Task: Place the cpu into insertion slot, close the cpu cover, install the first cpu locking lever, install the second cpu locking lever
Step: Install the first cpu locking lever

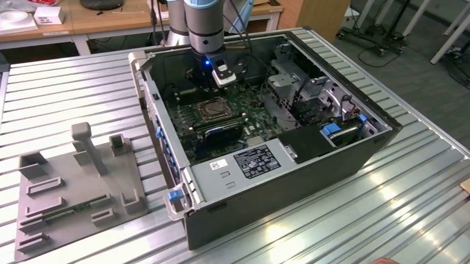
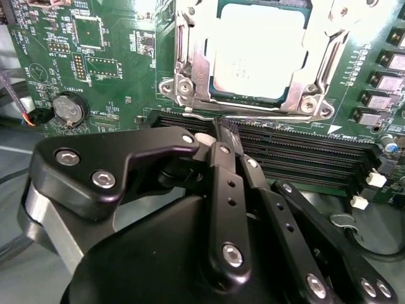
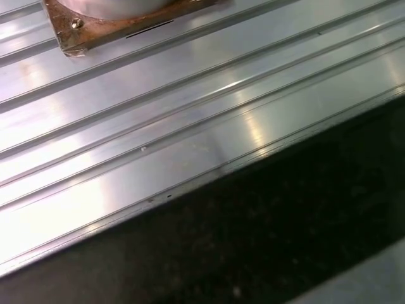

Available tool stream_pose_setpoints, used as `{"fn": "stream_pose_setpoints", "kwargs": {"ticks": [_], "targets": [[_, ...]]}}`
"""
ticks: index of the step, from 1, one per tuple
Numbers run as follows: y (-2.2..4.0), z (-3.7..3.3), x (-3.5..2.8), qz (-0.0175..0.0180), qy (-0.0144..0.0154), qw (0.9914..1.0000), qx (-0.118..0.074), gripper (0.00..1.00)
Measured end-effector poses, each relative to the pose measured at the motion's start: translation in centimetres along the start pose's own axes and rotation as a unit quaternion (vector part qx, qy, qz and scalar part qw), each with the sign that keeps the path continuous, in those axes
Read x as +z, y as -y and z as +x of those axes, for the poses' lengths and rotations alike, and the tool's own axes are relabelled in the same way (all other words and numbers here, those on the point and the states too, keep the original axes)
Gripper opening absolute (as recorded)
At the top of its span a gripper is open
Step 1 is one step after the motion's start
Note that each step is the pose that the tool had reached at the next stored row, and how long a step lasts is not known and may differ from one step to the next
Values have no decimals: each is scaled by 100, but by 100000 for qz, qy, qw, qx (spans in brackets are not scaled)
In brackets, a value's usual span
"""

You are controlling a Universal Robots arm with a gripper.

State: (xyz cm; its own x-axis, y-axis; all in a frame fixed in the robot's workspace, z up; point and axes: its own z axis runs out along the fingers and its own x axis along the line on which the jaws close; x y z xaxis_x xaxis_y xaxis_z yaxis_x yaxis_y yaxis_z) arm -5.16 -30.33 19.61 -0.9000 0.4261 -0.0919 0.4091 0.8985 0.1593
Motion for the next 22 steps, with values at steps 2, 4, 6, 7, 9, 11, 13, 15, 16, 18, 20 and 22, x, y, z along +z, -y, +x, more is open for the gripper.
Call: {"fn": "stream_pose_setpoints", "kwargs": {"ticks": [2, 4, 6, 7, 9, 11, 13, 15, 16, 18, 20, 22], "targets": [[5, -2, 2, -4, 3, 100000, 4, 10], [11, -5, 3, -5, 2, 100000, 4, 10], [12, -5, 3, 2, 7, 100000, 9, 10], [12, -6, 3, 7, 6, 100000, 8, 10], [12, -6, -4, 29, 3, 100000, 4, 10], [8, -8, -21, 2, 8, 100000, 23, 10], [4, -10, -46, 5, 9, 100000, 40, 10], [0, -13, -72, 5, 13, 100000, 61, 10], [-2, -14, -81, 14, 18, 100000, 90, 10], [-3, -15, -80, 36, 58, 100000, 241, 10], [-2, -18, -81, 159, 129, 99999, 424, 10], [-2, -19, -81, 250, 194, 99997, 640, 10]]}}
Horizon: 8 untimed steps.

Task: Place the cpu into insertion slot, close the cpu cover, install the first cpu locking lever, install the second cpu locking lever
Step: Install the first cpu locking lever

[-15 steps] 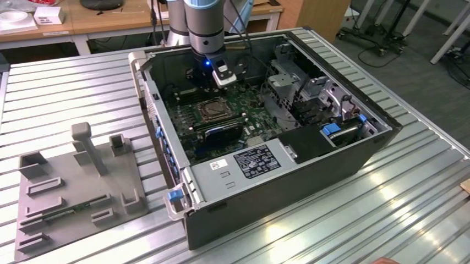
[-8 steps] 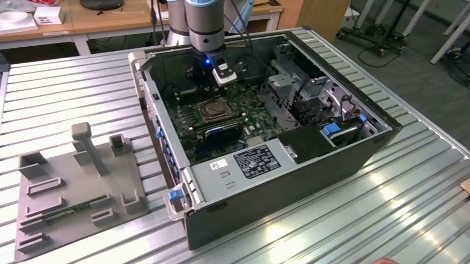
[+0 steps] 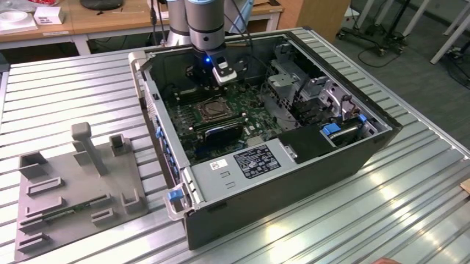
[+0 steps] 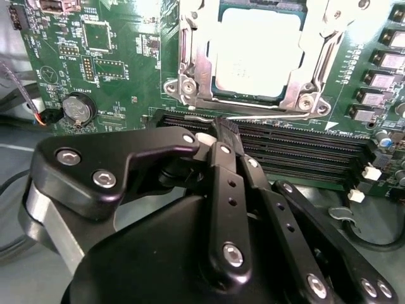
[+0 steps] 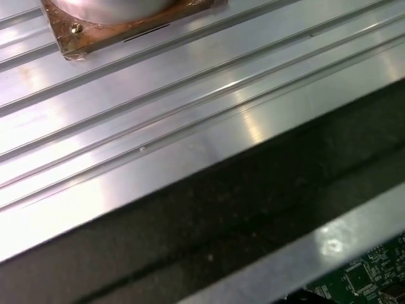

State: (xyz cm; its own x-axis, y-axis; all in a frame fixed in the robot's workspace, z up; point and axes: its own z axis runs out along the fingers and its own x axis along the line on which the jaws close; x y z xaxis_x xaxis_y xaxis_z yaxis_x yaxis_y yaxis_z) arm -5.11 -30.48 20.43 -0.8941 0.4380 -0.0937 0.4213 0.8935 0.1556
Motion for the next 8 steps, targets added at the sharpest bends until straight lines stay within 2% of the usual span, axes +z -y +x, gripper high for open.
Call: {"fn": "stream_pose_setpoints", "kwargs": {"ticks": [3, 8], "targets": [[3, -3, -1, 151, 102, 99999, 304, 10], [8, -10, 10, 193, 150, 99999, 477, 10]]}}
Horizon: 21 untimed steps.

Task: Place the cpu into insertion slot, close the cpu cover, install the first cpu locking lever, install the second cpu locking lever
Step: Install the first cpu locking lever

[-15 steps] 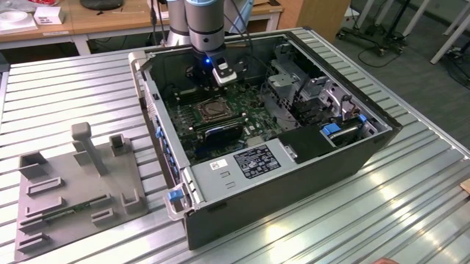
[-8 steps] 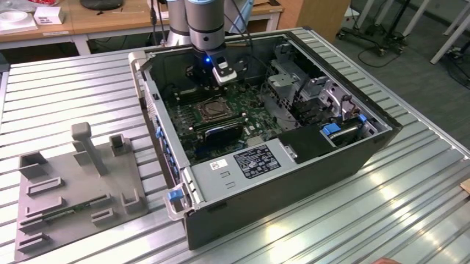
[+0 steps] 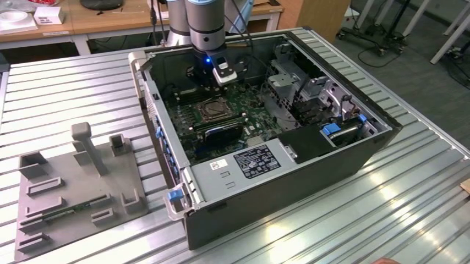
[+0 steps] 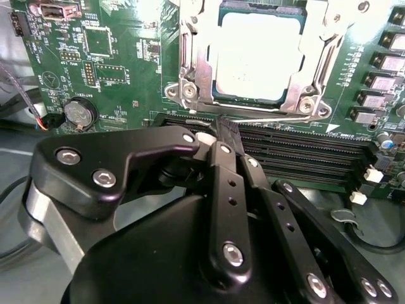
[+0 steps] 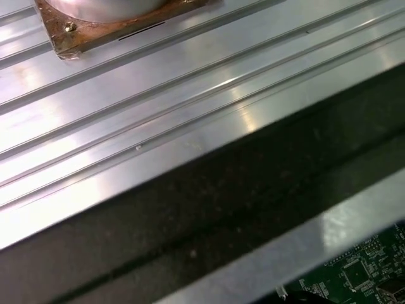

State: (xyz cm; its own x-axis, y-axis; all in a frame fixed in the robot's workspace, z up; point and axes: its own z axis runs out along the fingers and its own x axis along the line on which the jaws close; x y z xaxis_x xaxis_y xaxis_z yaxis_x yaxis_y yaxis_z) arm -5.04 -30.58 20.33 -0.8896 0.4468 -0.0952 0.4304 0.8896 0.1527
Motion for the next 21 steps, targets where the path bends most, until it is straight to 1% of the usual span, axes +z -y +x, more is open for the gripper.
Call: {"fn": "stream_pose_setpoints", "kwargs": {"ticks": [4, 7, 12, 16, 18, 21], "targets": [[-4, 2, 2, 13, 11, 100000, -4, 10], [-29, 13, 4, 119, 61, 100000, -13, 10], [-33, 2, 16, 803, 412, 99996, 70, 10], [-35, -6, 29, 1254, 639, 99990, 136, 10], [-35, -8, 40, 1406, 720, 99987, 163, 10], [-34, -8, 41, 1435, 729, 99987, 160, 10]]}}
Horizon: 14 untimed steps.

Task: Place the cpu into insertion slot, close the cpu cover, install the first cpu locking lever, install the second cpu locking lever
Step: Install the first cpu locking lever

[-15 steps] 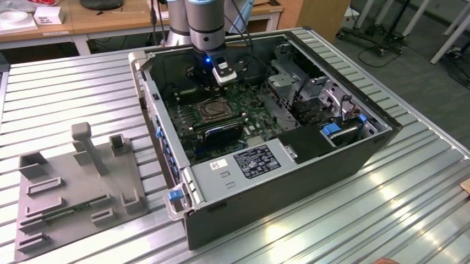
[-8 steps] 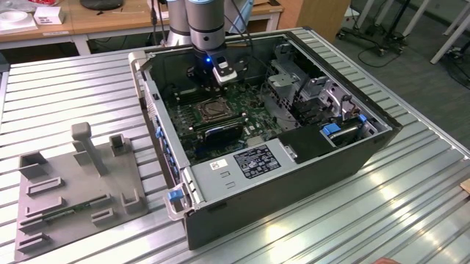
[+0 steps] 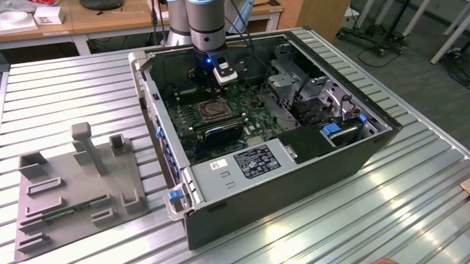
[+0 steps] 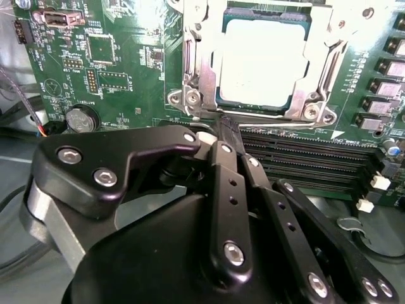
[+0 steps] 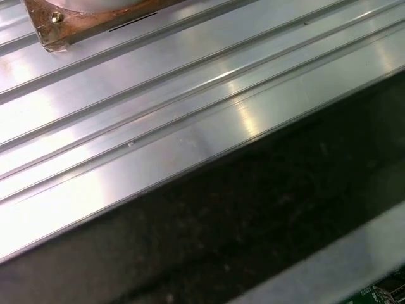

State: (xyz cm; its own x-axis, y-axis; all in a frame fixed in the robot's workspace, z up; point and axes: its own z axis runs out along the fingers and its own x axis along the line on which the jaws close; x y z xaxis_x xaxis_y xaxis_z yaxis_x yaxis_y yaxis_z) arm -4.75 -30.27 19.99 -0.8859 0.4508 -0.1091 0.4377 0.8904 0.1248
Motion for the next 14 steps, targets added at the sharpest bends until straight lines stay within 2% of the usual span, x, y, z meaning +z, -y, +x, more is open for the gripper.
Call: {"fn": "stream_pose_setpoints", "kwargs": {"ticks": [9, 14], "targets": [[14, -6, 13, 106, 64, 100000, -20, 10], [22, -9, 22, 380, 183, 99999, -69, 10]]}}
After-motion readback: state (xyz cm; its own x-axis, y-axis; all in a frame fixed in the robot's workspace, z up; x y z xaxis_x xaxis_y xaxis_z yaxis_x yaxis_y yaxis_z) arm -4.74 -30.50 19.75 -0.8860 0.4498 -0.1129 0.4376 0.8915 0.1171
